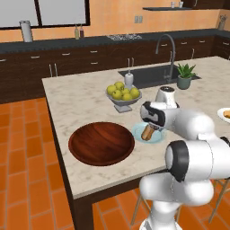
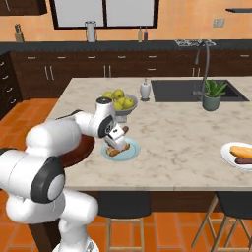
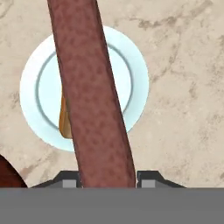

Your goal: Place one bun and one sausage from the bowl on each plate.

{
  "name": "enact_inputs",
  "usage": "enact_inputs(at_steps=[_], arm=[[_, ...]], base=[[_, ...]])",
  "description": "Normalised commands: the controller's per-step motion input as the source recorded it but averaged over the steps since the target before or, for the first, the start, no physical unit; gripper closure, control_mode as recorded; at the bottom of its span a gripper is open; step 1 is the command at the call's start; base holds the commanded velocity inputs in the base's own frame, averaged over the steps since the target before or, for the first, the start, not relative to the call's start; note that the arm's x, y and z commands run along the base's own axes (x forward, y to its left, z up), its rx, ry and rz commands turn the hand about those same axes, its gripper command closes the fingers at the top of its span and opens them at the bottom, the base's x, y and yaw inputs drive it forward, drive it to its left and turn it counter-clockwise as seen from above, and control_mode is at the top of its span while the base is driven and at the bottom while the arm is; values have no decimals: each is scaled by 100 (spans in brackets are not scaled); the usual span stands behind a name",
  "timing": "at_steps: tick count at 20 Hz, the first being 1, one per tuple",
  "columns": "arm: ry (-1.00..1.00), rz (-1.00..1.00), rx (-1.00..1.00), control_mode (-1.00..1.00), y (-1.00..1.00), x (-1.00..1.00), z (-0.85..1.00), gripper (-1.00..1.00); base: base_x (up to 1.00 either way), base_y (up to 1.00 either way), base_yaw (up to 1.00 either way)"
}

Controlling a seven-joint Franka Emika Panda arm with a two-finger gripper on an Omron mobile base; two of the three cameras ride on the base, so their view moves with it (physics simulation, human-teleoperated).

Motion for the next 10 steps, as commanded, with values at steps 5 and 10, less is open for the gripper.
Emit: enact_inputs(at_steps=[5,10], arm=[[20,-10,0,-100,-7,6,-71,100],[10,-8,0,-100,-3,28,-61,100]], base=[[0,0,0],[0,0,0]])
